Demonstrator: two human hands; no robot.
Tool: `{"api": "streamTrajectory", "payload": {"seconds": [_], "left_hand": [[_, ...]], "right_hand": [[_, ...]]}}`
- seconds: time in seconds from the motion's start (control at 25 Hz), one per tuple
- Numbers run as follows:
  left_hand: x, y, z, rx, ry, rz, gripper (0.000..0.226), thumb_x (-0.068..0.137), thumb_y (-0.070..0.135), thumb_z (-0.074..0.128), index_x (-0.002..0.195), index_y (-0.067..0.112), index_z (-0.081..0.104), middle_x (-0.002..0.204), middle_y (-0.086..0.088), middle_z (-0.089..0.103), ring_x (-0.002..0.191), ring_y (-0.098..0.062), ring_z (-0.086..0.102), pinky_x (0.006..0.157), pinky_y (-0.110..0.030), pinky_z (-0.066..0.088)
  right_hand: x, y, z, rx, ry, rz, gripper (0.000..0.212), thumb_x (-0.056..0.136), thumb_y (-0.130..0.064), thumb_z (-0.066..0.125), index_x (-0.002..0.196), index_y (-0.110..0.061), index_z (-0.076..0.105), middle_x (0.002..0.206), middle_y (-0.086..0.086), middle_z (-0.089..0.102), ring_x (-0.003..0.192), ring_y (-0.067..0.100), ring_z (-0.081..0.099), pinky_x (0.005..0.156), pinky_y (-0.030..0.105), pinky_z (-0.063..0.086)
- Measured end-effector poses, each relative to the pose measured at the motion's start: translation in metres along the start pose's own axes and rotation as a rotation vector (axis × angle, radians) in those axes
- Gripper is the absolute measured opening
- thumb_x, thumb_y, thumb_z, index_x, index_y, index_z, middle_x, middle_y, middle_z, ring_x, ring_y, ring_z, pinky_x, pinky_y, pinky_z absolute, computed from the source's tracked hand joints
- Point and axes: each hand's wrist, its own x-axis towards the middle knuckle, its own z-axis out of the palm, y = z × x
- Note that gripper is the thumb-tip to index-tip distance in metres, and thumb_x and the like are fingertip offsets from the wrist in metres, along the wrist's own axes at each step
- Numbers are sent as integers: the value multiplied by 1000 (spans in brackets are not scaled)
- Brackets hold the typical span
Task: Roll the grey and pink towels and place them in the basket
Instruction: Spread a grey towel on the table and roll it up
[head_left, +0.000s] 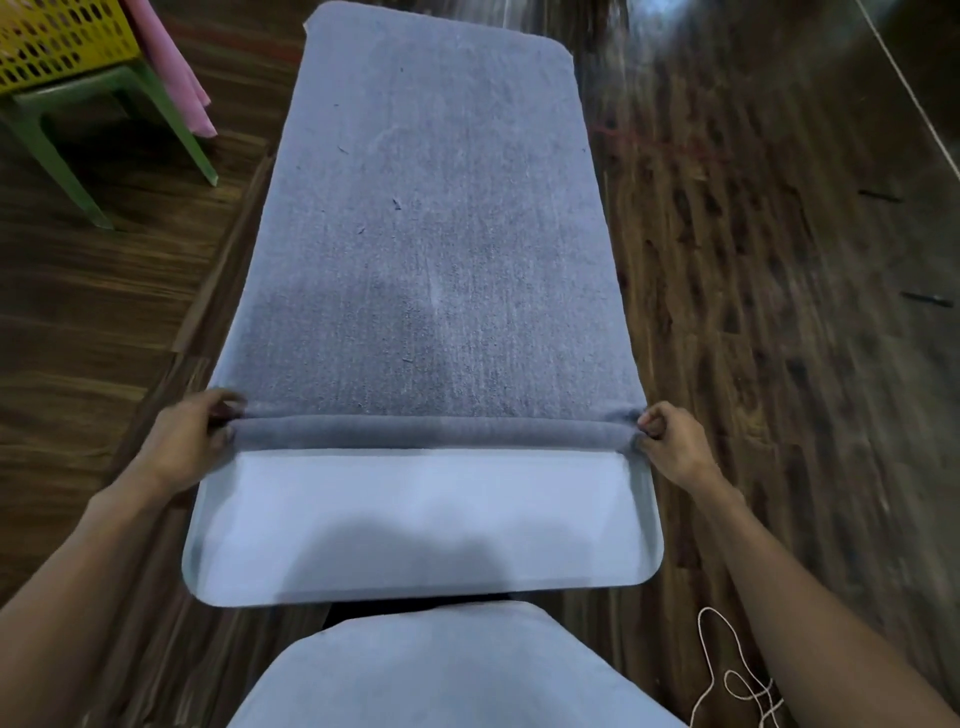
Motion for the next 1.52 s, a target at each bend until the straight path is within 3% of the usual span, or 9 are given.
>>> {"api": "streamTrajectory", "payload": {"seconds": [0.12, 0.24, 0.48, 0.68, 0.96, 1.08, 1.24, 1.4, 1.52], "left_hand": [[-1, 6, 6, 70, 144, 106, 22, 74, -11, 69, 91, 2, 71, 90, -21, 61, 82, -43, 58, 76, -46, 46], [-31, 13, 29, 214, 301, 96, 21, 82, -2, 64, 102, 4, 67, 103, -21, 61, 91, -42, 47, 74, -53, 41], [-34, 20, 47, 95, 166, 30, 39, 91, 0, 52, 129, -1, 47, 131, -21, 44, 120, -39, 38, 90, -59, 44], [-28, 23, 35, 77, 142, 10, 31, 91, 3, 49, 122, 4, 54, 127, -17, 51, 116, -36, 42, 81, -58, 46], [-27, -11, 15, 87, -37, 129, 37, 75, -6, 63, 109, 6, 69, 108, -17, 67, 100, -39, 62, 84, -49, 50], [-9, -9, -1, 60, -10, 13, 32, 78, -7, 62, 104, 9, 72, 103, -14, 72, 96, -37, 66, 84, -45, 50], [-12, -4, -3, 66, 3, 50, 27, 71, -8, 68, 94, 4, 73, 99, -17, 70, 90, -38, 65, 83, -44, 49], [-30, -13, 23, 208, 35, 228, 41, 66, 5, 73, 106, -6, 68, 108, -24, 59, 96, -44, 58, 87, -55, 49], [-37, -9, 43, 114, 107, 113, 35, 81, 1, 65, 116, 0, 61, 121, -18, 50, 111, -41, 48, 95, -56, 44]], "right_hand": [[-6, -4, 17, -169, 152, -20, 21, 84, 1, 65, 78, -19, 66, 96, 9, 62, 87, 30, 58, 78, 40, 52], [-36, -1, 39, -286, 294, -126, 15, 86, -5, 66, 99, -14, 66, 103, 8, 64, 98, 32, 54, 82, 46, 48], [-22, 6, 49, -29, 170, -136, 28, 89, 5, 59, 116, 1, 60, 113, 16, 61, 103, 28, 58, 94, 39, 49], [-18, -2, 34, -133, 132, -173, 34, 89, 7, 49, 118, -6, 62, 111, 10, 59, 107, 27, 50, 90, 42, 46], [-20, 20, 9, -254, -214, -215, 36, 86, 6, 52, 114, -10, 67, 116, 6, 67, 106, 23, 60, 90, 28, 47], [-7, 11, 12, -121, -60, -159, 37, 80, 11, 54, 104, -12, 71, 108, 8, 68, 102, 25, 62, 89, 29, 48], [-20, -1, 29, -187, 205, -102, 26, 87, 3, 57, 99, -15, 71, 105, 5, 61, 99, 26, 49, 84, 39, 48], [-45, 7, 39, -121, 207, -180, 30, 88, 0, 61, 116, -9, 66, 116, 6, 59, 109, 24, 49, 95, 39, 47], [-44, 13, 46, -163, 175, -196, 39, 85, 1, 66, 123, -5, 61, 124, 11, 58, 116, 28, 52, 98, 41, 47]]}}
